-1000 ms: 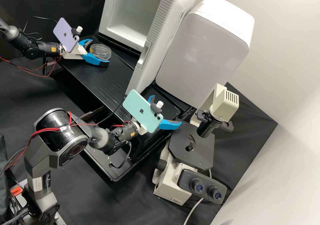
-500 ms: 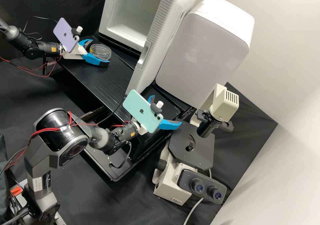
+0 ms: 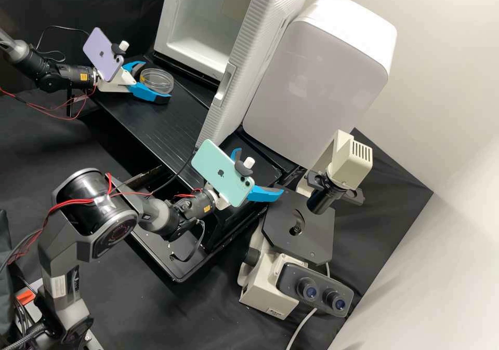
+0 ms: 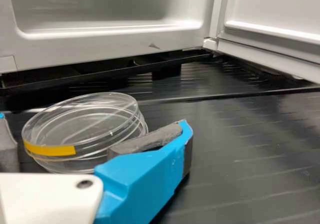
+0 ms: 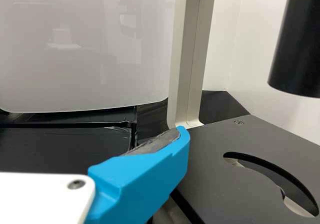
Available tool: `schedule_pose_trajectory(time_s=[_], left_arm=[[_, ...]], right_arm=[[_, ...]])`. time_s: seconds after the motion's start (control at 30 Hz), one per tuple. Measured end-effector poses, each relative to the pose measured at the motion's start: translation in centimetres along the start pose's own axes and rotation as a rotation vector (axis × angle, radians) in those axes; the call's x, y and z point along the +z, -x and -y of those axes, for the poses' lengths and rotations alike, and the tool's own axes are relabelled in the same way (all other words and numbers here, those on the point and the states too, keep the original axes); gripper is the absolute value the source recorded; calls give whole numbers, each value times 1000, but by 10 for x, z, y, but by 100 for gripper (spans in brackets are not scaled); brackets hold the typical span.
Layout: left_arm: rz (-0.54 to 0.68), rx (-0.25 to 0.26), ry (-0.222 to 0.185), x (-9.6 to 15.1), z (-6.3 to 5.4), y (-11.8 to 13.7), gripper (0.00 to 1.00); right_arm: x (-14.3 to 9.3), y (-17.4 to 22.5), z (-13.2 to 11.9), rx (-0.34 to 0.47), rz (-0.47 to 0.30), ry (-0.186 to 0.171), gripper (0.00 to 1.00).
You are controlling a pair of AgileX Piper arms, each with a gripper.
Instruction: Place the petri dish in the incubator
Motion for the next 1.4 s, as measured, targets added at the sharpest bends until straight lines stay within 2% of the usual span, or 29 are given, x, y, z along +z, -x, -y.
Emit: schedule_pose_trajectory(time_s=[0.43,0.77,0.93,1.4], left_arm=[[2,7,0,1,-2,2,0],[-8,13,15,-1,-1,3,0],[-8,20,-1,-1,-1,4,0],[-9,22,-5,-1,-1,4,0]], right_arm=[[0,0,0,0,0,0,100],[0,0,0,0,0,0,100],[0,0,0,0,0,0,100],[0,0,0,0,0,0,100]])
